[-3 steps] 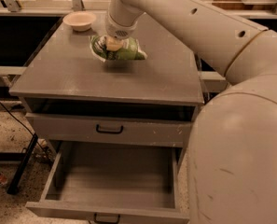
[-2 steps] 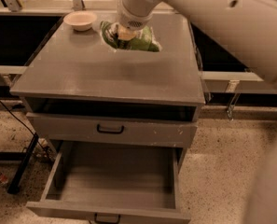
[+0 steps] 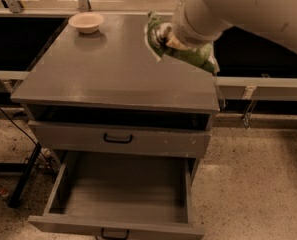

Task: Place green jalapeno chip bag into middle drawer

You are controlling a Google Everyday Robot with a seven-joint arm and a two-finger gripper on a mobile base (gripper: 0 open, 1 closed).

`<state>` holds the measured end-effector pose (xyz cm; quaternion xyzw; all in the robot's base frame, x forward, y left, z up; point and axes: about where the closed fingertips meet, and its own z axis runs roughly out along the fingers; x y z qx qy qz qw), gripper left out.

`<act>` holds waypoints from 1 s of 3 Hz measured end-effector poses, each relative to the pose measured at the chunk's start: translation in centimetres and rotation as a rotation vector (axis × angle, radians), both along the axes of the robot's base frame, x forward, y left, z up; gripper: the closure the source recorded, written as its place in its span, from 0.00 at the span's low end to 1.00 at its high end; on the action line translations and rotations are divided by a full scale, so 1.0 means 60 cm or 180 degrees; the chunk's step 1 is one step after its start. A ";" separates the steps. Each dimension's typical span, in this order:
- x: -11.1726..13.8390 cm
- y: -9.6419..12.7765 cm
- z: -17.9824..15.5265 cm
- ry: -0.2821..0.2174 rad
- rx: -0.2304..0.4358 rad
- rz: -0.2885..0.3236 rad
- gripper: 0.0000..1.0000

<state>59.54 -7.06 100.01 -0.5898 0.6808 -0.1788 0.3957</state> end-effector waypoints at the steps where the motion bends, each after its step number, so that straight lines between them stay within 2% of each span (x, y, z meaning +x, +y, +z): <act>1: 0.001 0.004 0.003 0.0001 0.0014 0.0022 1.00; 2: 0.001 0.009 0.004 -0.0009 0.0052 0.0065 1.00; 3: -0.051 0.018 0.010 -0.0154 0.0111 0.0235 1.00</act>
Offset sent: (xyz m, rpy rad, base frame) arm 0.0018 0.0054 0.0029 0.0299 -0.0050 0.0311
